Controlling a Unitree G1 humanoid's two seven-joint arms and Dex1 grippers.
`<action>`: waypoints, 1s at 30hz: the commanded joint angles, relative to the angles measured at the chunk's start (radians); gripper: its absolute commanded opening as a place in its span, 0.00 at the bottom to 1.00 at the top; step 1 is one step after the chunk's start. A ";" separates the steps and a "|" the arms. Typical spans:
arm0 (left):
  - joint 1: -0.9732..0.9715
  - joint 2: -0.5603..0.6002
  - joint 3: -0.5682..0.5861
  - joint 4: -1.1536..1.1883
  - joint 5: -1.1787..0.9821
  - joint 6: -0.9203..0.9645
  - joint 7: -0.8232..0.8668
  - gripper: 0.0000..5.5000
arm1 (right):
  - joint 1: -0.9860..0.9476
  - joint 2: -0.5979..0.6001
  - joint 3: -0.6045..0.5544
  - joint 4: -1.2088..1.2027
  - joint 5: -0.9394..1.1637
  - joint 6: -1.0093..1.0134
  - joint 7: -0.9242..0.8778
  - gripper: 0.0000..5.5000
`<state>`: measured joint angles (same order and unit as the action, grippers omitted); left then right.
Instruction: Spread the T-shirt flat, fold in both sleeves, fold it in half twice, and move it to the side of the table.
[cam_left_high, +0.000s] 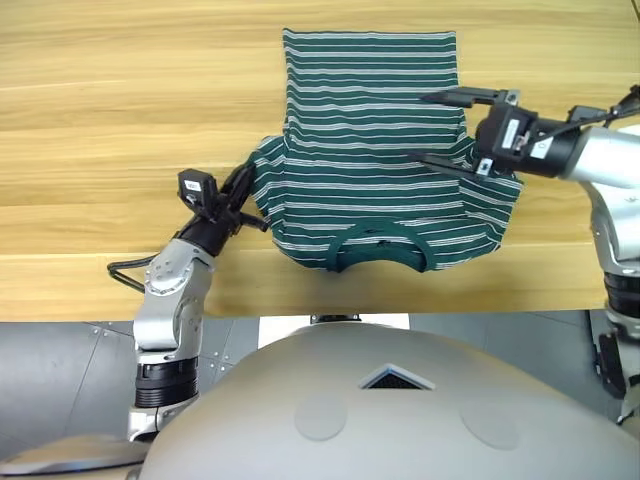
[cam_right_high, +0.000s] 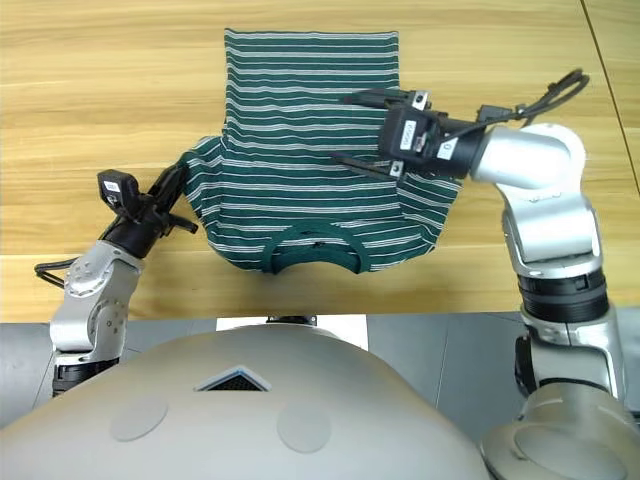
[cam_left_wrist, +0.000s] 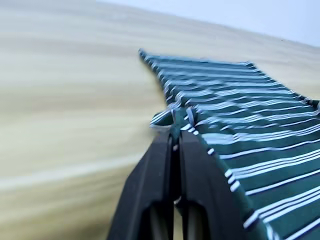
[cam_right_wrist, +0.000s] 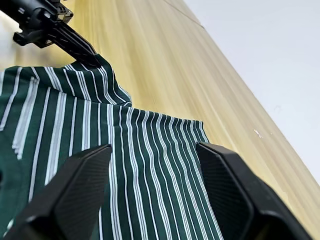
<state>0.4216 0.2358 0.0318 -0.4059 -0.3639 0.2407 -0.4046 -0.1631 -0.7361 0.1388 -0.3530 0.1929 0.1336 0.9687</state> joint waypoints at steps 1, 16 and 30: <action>0.017 0.014 -0.041 -0.063 0.041 0.002 0.008 0.01 | -0.085 0.050 0.078 0.087 -0.059 0.026 -0.016 0.58; -0.139 0.016 -0.292 -0.044 0.246 0.293 0.093 0.01 | 0.344 0.002 -0.246 0.058 -0.078 0.423 -0.176 0.58; -0.005 -0.037 -0.410 -0.235 0.216 0.398 0.146 0.26 | 0.450 -0.093 -0.556 0.704 0.097 0.026 0.135 0.75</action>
<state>0.3977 0.1944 -0.3429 -0.6170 -0.1483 0.6295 -0.2645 0.3313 -0.8474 -0.4474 0.3645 0.2449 0.1010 1.0840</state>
